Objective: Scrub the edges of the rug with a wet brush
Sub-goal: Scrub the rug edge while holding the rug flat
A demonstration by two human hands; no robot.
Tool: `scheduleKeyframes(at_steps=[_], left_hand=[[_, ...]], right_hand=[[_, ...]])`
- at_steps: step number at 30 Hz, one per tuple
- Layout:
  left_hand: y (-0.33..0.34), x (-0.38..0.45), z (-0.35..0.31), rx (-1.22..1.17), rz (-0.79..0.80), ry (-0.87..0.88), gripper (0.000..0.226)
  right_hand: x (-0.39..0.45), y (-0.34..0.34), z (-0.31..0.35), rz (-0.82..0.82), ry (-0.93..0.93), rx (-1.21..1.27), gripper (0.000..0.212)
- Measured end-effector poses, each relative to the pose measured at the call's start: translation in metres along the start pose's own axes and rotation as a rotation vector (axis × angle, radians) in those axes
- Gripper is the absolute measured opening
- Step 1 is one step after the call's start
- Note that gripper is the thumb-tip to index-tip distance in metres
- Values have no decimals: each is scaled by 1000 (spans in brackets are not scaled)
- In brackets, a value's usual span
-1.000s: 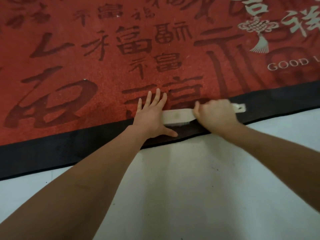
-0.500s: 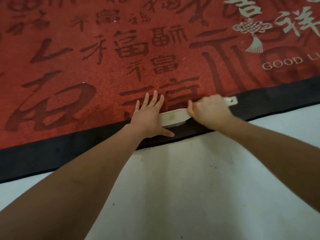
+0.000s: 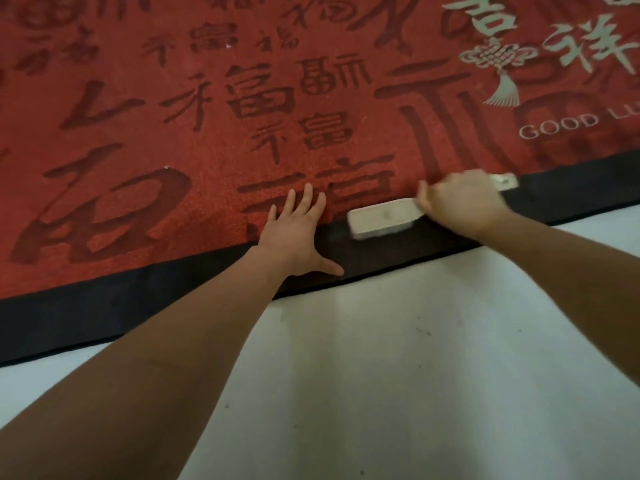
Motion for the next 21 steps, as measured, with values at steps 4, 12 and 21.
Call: scheduleKeyframes(at_steps=[4,12,21], left_hand=[[-2,3,-2,-24,-9,4,135],[-2,2,-1,4,7,4,134],[-1,4,1,-27,-6,13,135]], right_hand=[[2,3,-1,6,72,114,26],[12,9,25,143,0,-3,31],[48,-9,91,63,-96,191,33]])
Point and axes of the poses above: each hand's wrist, its own x-axis towards the middle knuckle, its own y-axis out of the palm, z = x × y, the point moved 7 cm from there along x, towards the middle knuckle, and after that the axes turned 8 degrees about x, right-handed, at the moved point
